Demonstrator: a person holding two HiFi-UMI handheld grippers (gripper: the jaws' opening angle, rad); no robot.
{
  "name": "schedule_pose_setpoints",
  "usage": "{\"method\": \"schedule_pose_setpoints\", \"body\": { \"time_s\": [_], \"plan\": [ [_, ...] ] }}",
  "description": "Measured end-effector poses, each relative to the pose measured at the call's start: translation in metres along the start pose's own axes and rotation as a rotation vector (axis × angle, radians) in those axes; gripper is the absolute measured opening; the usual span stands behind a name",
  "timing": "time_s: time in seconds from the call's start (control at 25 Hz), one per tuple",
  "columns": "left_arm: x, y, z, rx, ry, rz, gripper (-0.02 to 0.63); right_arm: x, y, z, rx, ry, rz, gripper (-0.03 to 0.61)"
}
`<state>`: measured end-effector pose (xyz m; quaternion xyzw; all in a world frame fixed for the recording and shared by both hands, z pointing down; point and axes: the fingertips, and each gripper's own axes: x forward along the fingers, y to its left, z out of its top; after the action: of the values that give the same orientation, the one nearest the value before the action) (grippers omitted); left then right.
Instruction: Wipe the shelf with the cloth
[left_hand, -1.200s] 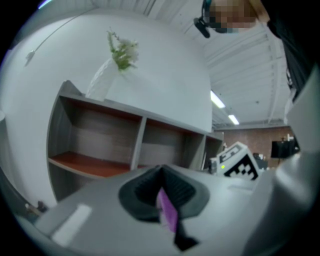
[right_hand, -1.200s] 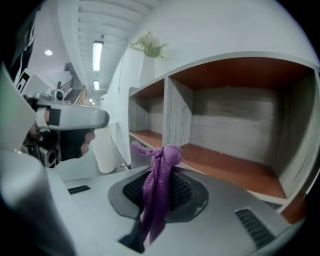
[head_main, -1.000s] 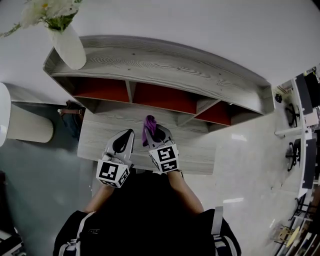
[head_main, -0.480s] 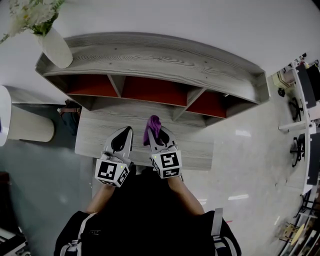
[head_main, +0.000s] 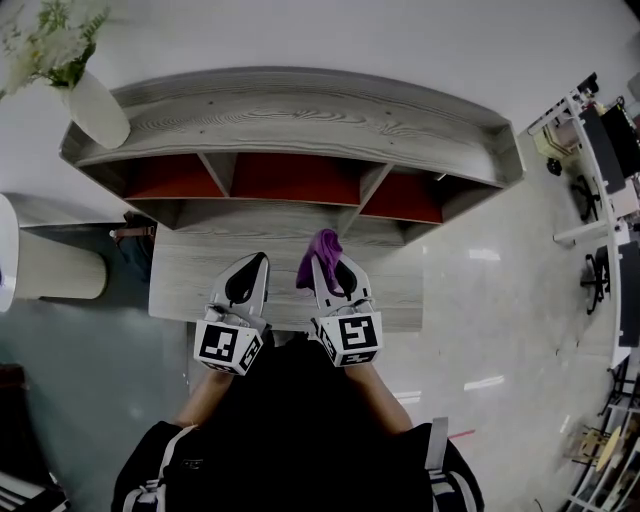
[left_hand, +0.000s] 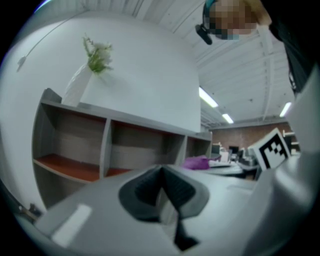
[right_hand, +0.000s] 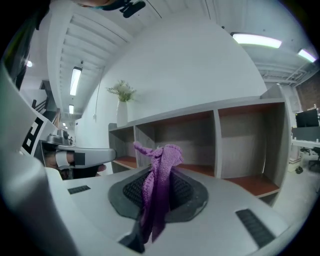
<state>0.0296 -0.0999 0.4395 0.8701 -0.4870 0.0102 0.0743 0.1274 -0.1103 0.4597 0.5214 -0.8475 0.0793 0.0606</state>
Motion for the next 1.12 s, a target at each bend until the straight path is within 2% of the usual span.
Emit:
{"method": "schedule_pose_setpoints", "body": {
  "time_s": [0.32,0.68,1.12],
  "plan": [
    [0.002,-0.003,-0.001,0.020,0.003,-0.033,0.003,-0.016,-0.006,0.008,-0.006,-0.035,-0.062,0.051],
    [0.009,0.001,-0.005,0.021,0.010,-0.067,0.003,-0.013,-0.001,-0.001,-0.029,-0.014,-0.048,0.049],
    [0.007,0.003,-0.004,0.029,0.008,-0.083,0.003,-0.012,0.002,0.004,-0.016,-0.036,-0.075,0.049]
  ]
}}
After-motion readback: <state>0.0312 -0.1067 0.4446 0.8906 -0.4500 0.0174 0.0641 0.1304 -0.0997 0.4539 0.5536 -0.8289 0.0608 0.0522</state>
